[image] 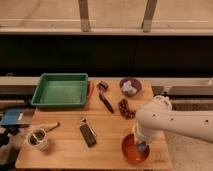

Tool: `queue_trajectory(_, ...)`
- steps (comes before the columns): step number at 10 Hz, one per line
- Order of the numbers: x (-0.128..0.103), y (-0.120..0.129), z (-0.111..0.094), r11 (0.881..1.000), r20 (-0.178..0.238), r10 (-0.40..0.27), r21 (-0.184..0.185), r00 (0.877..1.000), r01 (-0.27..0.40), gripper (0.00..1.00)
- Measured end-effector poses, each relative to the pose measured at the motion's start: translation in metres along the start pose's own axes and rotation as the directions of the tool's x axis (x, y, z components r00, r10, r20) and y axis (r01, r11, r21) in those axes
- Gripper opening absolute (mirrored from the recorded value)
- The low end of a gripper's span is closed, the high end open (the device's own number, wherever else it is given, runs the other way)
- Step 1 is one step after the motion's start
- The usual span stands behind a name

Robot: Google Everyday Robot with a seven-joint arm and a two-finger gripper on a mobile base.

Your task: Wipe red bowl with sponge

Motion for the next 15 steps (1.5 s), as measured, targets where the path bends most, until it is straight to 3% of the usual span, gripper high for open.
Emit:
queue_trajectory(4,-0.016,0.023,0.001,0.998,0.023,-0.059,-0.017,0.998,0.059,0.0)
queue_trajectory(8,0.005,0.044,-0.003,0.994,0.049,-0.098,-0.037,0.994,0.1,0.0)
queue_trajectory(12,0.036,0.033,0.005,0.998,0.019,-0.04,-0.053,0.999,0.041,0.0)
queue_trajectory(15,0.045,0.016,0.008,0.998,0.011,0.023,-0.057,1.0,-0.023,0.0)
